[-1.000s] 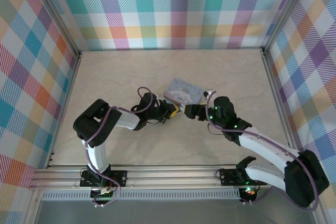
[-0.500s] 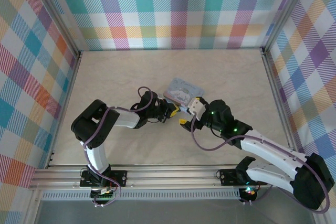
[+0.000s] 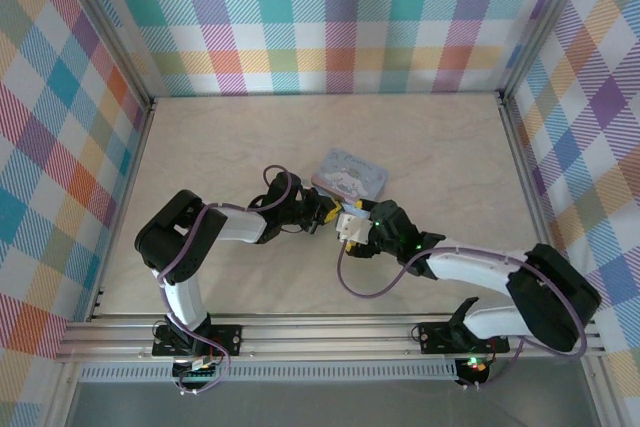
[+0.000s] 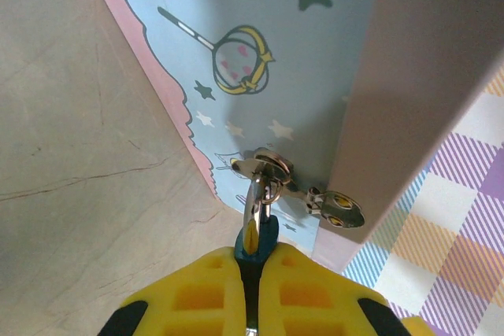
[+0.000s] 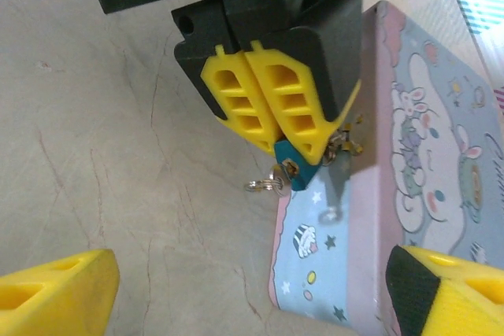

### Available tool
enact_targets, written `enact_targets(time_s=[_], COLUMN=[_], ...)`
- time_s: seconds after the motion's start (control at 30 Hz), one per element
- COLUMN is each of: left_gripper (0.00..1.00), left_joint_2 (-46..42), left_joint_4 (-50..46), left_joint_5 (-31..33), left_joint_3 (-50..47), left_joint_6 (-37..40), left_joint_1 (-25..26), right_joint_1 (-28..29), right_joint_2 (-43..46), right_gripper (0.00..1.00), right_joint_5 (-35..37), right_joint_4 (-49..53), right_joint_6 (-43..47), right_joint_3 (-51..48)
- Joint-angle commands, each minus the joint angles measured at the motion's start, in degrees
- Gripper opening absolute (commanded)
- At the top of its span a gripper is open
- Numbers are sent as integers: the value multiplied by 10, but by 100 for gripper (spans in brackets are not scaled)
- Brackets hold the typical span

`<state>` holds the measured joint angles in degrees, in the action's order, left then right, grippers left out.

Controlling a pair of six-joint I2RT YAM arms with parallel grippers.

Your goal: Unlock a padlock with a key

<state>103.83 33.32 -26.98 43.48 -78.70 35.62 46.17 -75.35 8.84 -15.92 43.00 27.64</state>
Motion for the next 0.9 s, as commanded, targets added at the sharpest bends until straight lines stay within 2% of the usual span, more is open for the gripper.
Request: enact_targets(time_s=[0.0,0.43,0.87], left_gripper=[0,0,0], left_joint_2=[-8,-6,-2], left_joint_4=[-28,-29,-31], left_joint_5=[-5,-7,-10], left_joint_3=[12,12,14], left_joint_6=[-14,-15,-15], left_joint_1=[10,12,12], right_joint_1=[5,5,5], right_joint_2=[-39,-102,-123], right_gripper=[80,49,35], right_joint_5=[4,21,33], right_joint_4=[-76,-124,-152], right_joint_6=[6,-5,-13], right_joint_3=[12,23,30])
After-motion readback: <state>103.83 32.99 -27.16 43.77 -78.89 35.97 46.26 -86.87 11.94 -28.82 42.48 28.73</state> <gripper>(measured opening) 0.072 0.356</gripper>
